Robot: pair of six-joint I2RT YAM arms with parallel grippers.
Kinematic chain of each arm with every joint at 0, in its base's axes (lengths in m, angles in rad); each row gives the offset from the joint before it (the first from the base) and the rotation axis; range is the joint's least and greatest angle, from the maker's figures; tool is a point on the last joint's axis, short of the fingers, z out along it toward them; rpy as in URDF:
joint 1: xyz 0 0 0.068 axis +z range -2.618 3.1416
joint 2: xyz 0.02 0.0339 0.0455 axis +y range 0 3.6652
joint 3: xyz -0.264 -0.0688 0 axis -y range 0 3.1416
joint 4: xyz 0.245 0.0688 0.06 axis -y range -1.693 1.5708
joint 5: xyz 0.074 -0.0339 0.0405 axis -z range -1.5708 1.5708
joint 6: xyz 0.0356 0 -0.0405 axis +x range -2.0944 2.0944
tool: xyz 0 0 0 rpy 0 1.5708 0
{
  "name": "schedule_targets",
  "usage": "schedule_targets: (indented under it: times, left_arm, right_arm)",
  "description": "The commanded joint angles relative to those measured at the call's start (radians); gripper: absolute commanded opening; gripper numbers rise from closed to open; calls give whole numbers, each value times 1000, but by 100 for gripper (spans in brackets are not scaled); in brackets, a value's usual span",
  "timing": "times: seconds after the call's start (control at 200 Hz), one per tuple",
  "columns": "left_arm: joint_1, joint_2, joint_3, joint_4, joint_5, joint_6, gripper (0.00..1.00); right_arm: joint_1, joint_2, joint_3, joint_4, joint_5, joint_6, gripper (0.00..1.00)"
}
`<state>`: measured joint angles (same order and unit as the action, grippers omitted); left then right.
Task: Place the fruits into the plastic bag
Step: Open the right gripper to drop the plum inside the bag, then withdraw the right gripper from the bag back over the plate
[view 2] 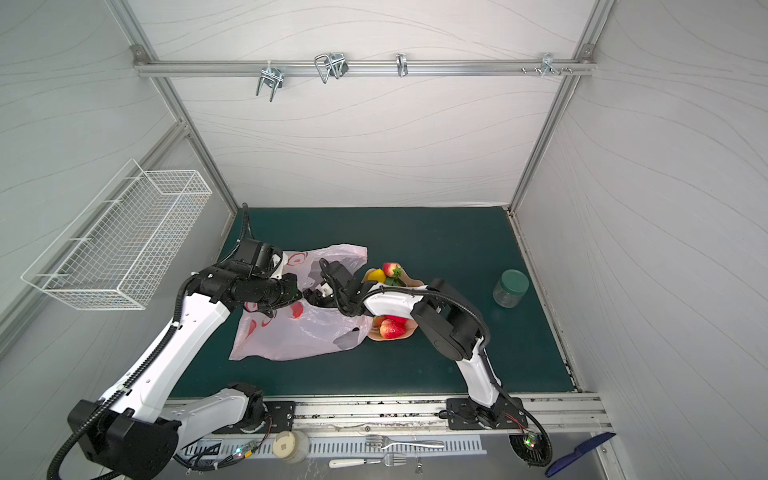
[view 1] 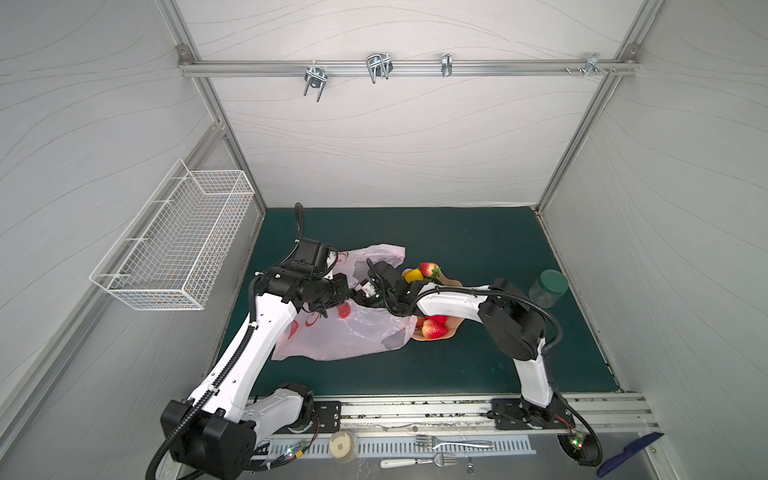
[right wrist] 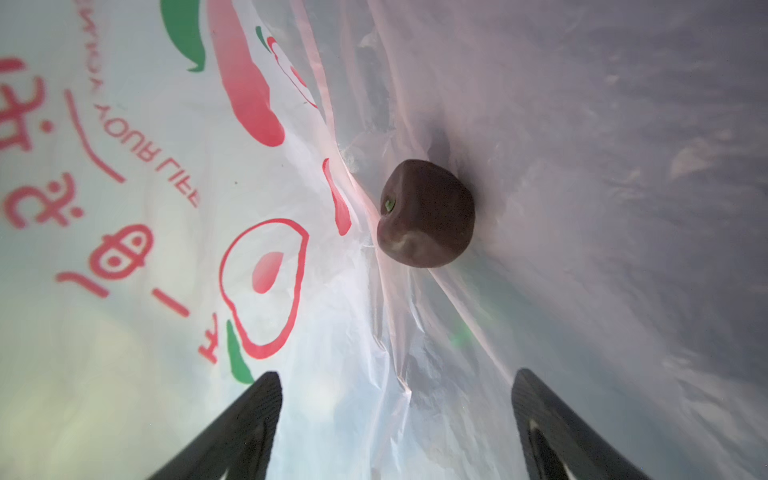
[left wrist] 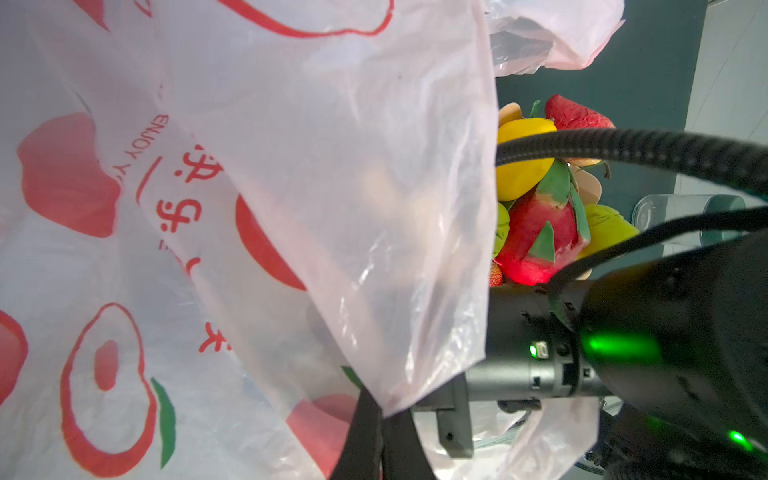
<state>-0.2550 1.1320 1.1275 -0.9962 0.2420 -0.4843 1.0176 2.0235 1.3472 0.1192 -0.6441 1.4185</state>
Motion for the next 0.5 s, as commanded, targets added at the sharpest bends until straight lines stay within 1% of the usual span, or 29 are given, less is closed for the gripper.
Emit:
schedule_targets:
  times: [0.0, 0.14, 0.35, 0.495]
  left_arm:
    - [7, 9, 28, 1, -20, -15, 0]
    - [7, 10, 27, 5, -17, -13, 0]
    - [7, 8, 18, 4, -13, -14, 0]
    - [7, 3, 11, 6, -12, -15, 0]
  right_arm:
    - [-20, -75, -46, -13, 37, -13, 88]
    - [-38, -136, -111, -18, 71, -27, 89]
    - [-58, -197, -147, -35, 93, -70, 89]
    - [-74, -252, -152, -111, 136, -124, 90]
